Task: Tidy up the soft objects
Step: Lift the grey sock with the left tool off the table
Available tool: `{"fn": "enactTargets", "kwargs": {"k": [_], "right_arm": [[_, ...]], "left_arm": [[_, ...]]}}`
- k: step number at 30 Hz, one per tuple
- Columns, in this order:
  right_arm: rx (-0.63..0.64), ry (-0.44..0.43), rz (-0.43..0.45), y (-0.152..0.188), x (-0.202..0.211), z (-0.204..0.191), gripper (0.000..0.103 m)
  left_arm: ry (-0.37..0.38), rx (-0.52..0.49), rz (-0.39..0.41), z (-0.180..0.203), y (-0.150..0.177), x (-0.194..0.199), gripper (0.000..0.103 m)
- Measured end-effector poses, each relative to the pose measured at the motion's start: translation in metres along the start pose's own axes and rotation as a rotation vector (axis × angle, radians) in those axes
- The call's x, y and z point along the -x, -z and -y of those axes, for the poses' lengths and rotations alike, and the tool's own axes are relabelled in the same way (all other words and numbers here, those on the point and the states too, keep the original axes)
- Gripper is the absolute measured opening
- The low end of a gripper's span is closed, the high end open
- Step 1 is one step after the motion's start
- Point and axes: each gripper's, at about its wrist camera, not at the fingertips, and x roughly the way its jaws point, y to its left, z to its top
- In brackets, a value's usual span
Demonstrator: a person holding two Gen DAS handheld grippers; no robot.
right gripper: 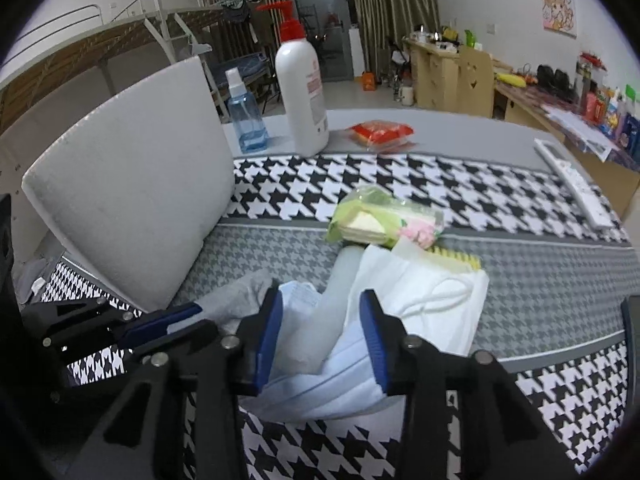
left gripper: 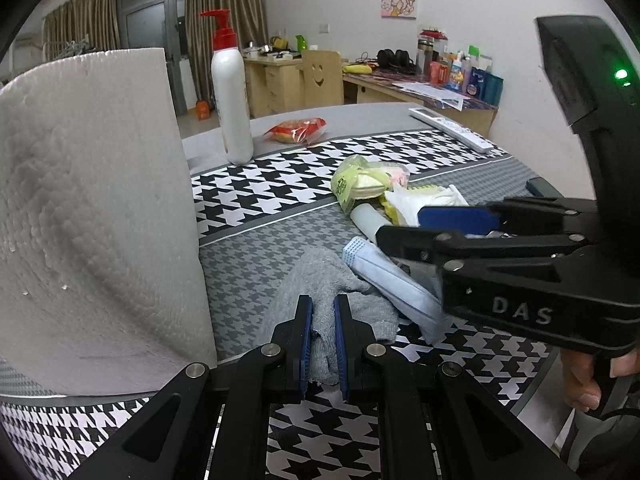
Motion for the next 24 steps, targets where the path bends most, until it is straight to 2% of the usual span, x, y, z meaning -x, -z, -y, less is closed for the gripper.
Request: {"fn": "enactTargets", "kwargs": {"k": [2,4,5,6,16,24], "right_arm": [[0.006,-0.01,0.012,-0.002,0.003,-0.002,0.044],[0.017,-0.021,0.0,-0.003,0.001,-0.004,0.035],[0.017,-0.025,-0.011,-0.003,-0.002,-0.005,0.027],[0.016,-0.027,-0.024,-0.002,-0.006,-0.005,0.026],[0.015,0.029,-0.09,0.005,-0.024,0.001,0.025],[-0.003,0.001,-0.117,0.007,-0.032,0.006,0.025]], "left_arm": [[0.002,0.0,0.001,0.0,0.0,0.0,0.012],[0.004,0.0,0.002,0.0,0.0,0.001,0.012],[0.004,0.001,0.001,0.0,0.0,0.001,0.012],[0.004,0.002,0.002,0.0,0.0,0.001,0.012],[0.001,0.0,0.001,0.001,0.0,0.0,0.012],[0.001,-0.009,-0.012,0.001,0.002,-0.002,0.012]]}}
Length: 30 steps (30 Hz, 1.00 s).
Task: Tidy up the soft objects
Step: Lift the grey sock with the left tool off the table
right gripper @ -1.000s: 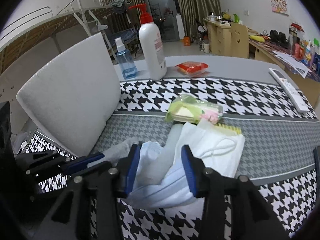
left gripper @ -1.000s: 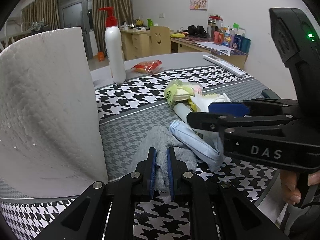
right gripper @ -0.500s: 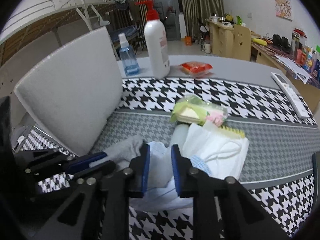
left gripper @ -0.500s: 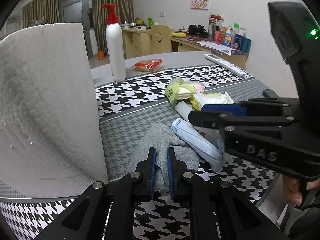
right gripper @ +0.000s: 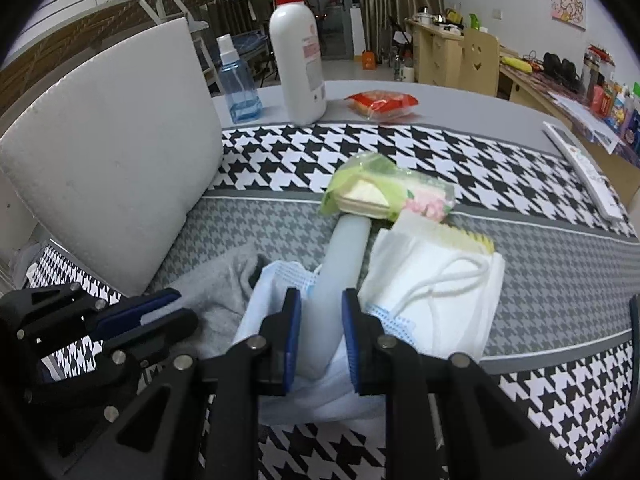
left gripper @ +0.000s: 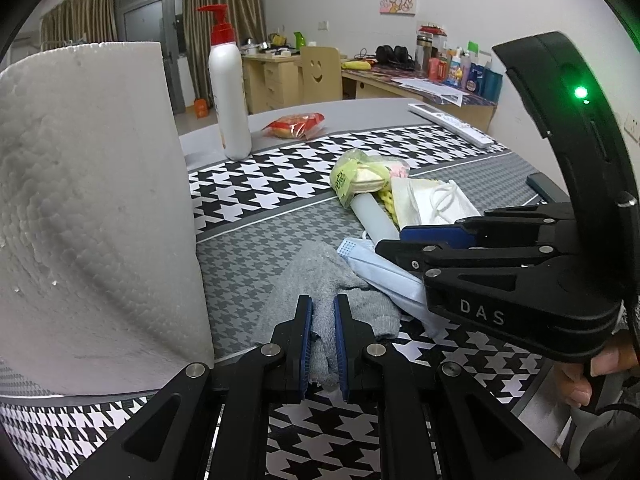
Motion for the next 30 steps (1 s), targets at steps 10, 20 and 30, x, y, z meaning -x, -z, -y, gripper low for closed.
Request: {"fn": "enactTargets", "kwargs": {"k": [10,20,30], "right_arm": [[-0.073,-0.096,0.038,0.0,0.014,0.014,0.013],[-0.131,-0.178,0.117,-0.004,0.041,0.024,0.013],[-0.11,-0.115,0.152,0.004,0.057,0.026,0.002]], "left_arm": [[-0.008,0.003,-0.01,0.0,0.001,0.0,0.029],[-0.017,-0.013,0.006,0.004,-0.002,0.001,0.054],[-0.013,-0.035,-0.045,0.009,-0.002,-0.017,0.038]]}}
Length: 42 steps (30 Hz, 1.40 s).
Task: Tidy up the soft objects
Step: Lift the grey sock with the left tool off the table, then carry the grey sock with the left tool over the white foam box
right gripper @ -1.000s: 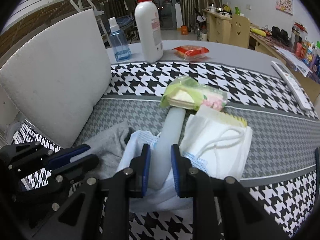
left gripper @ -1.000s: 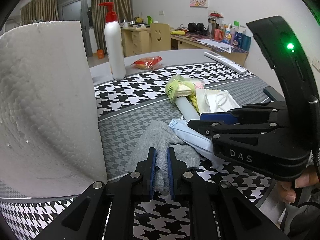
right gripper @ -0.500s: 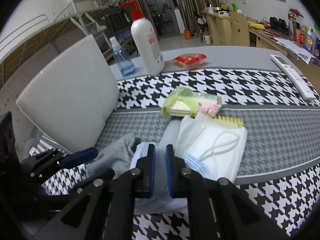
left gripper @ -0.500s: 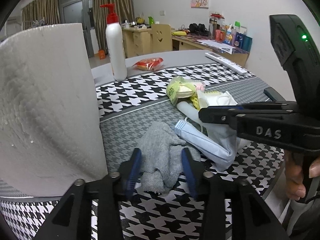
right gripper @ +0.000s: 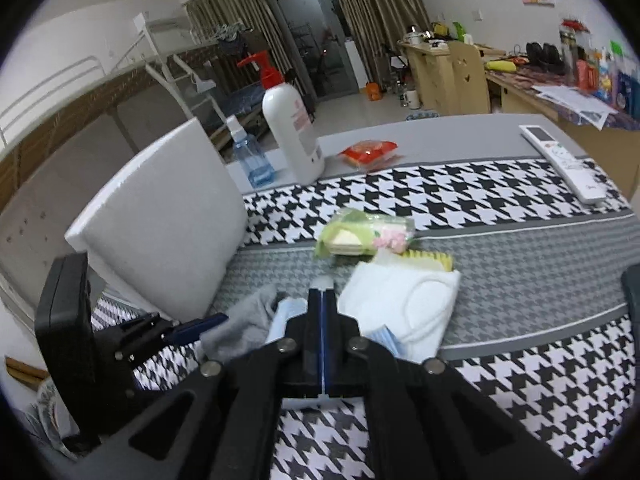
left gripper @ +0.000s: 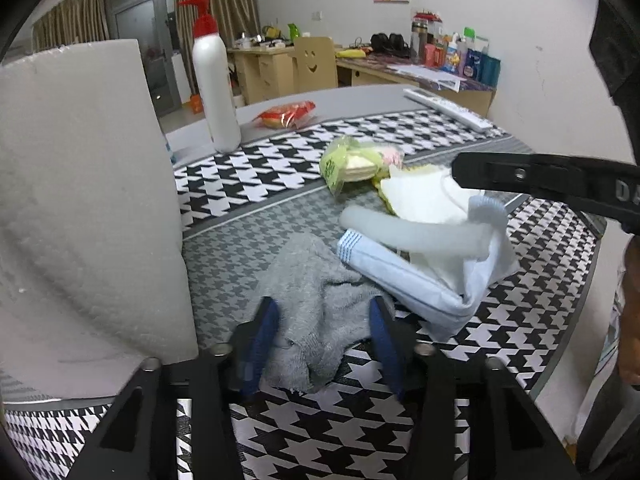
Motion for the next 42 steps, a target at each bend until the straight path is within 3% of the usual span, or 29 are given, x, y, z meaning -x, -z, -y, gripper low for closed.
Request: {"fn": "enactTargets", "kwargs": {"k": [3,7,12,17,19,21,23,29,33,41,42], "right_arm": [[0.037,-0.001,-0.019,0.003,-0.003,-0.005,0.002],[0.1,0.056,-0.051,0.008,-0.016,-0.013,0.004],[0.159,0.102,-0.076,0.016,-0.022,-0.019,0.005],[0.14,0.102,-0.068,0.017,-0.017,-0.016,0.007],[0.141,0.103,-0.055,0.017,-0.014,-0.017,0.017],[0.14,0.096,-0.037,0.017,-0.011,-0.018,0.048],[0.156,0.085,-0.018,0.018,-0.009,-0.023,0.059],[0.173,0.091,-0.04,0.018,-0.017,-0.031,0.059],[0.176,0.115,-0.077,0.02,-0.027,-0.029,0.041],[0.174,0.13,-0.113,0.027,-0.034,-0.028,0.041],[0.171,0.125,-0.116,0.027,-0.034,-0.027,0.036]], "left_arm": [[-0.003,-0.006,-0.007,0.002,0.0,-0.003,0.026],[-0.002,-0.014,-0.006,0.001,0.001,-0.002,0.019],[0.012,0.002,0.009,-0.003,0.001,0.003,0.014],[0.009,0.005,0.04,-0.005,0.0,0.012,0.014],[0.006,0.007,0.057,-0.006,0.0,0.019,0.014],[-0.003,0.003,0.084,-0.007,-0.001,0.028,0.014],[-0.006,-0.001,0.113,-0.007,-0.003,0.038,0.014],[-0.023,-0.011,0.167,-0.01,-0.004,0.056,0.014],[-0.021,-0.008,0.183,-0.011,-0.002,0.063,0.014],[-0.007,-0.014,0.195,-0.011,0.002,0.07,0.014],[-0.007,-0.014,0.196,-0.011,0.002,0.071,0.014]]}}
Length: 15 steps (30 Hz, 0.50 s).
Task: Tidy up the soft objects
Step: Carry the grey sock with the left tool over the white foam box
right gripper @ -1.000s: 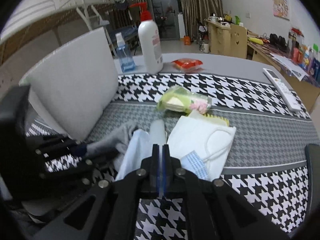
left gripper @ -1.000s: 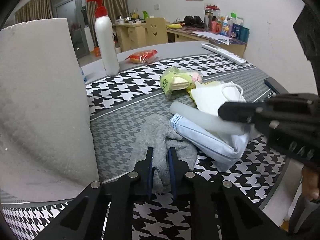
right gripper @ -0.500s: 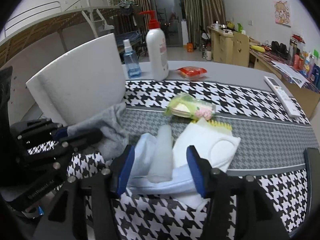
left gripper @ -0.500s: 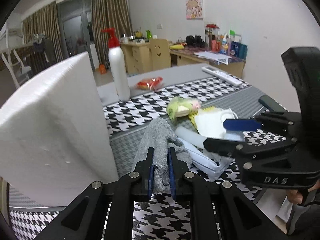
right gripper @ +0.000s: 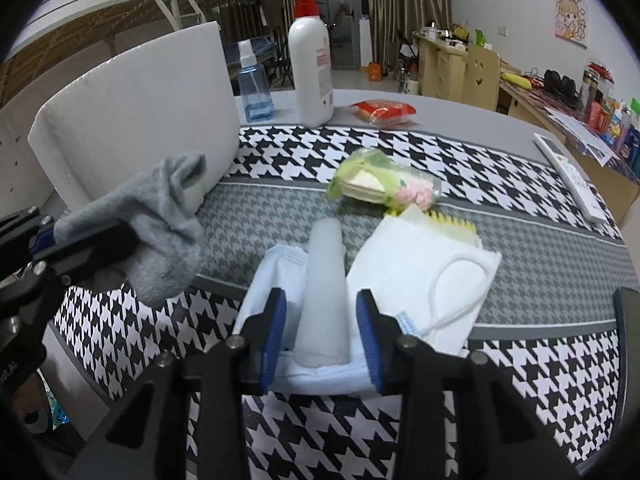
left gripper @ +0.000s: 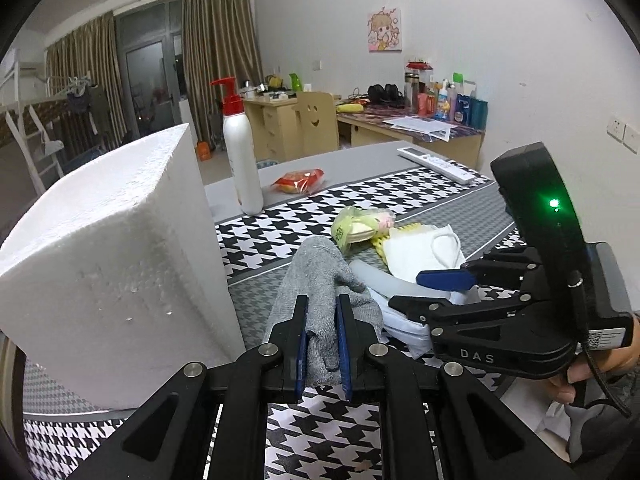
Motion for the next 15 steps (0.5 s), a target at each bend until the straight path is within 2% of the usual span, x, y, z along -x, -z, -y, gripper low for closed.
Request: {"fn": "enactTargets", "kwargs": {"k": [2,6,15], "right_arm": [[-0.011,-0.01,-0.007,-0.001,-0.001,0.001,0.024],[-0.021,-0.02,-0.001,-0.001,0.002,0.003,0.023],[-0.101,-0.104,0.115,-0.013,0.038,0.013,0.021]], "left_arm": [[-0.001,0.001,0.0,-0.001,0.0,0.001,0.014],[-0.004,0.005,-0.001,-0.003,0.0,0.001,0.014],[0.013,0.001,0.041,-0.006,-0.011,0.013,0.014]]}}
